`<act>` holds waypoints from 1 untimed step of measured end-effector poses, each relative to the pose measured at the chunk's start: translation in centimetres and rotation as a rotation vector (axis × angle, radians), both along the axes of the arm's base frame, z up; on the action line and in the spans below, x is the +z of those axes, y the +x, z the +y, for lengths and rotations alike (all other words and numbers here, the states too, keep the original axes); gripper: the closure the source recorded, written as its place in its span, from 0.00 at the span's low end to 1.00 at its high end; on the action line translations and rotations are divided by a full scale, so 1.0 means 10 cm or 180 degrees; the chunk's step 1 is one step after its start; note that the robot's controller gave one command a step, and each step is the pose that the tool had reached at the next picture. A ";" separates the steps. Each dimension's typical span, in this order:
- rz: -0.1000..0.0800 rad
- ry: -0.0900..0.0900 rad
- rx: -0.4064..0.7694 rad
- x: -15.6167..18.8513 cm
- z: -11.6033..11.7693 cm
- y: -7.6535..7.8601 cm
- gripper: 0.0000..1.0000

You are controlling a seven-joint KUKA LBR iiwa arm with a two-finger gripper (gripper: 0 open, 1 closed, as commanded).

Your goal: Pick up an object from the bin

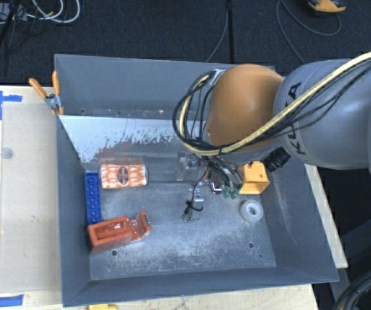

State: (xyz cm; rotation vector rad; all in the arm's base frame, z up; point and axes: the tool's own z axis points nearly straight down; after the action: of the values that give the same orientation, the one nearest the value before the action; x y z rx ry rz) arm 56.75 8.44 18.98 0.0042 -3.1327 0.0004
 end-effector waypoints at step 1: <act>-0.0022 0.0002 -0.0005 0.05 0.00 0.01 0.00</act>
Offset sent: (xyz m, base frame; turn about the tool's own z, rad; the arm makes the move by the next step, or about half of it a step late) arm -0.0426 0.0447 -0.0965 -0.0777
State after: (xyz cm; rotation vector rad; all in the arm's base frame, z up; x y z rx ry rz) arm 56.88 8.41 19.45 0.0018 -3.1398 -0.0005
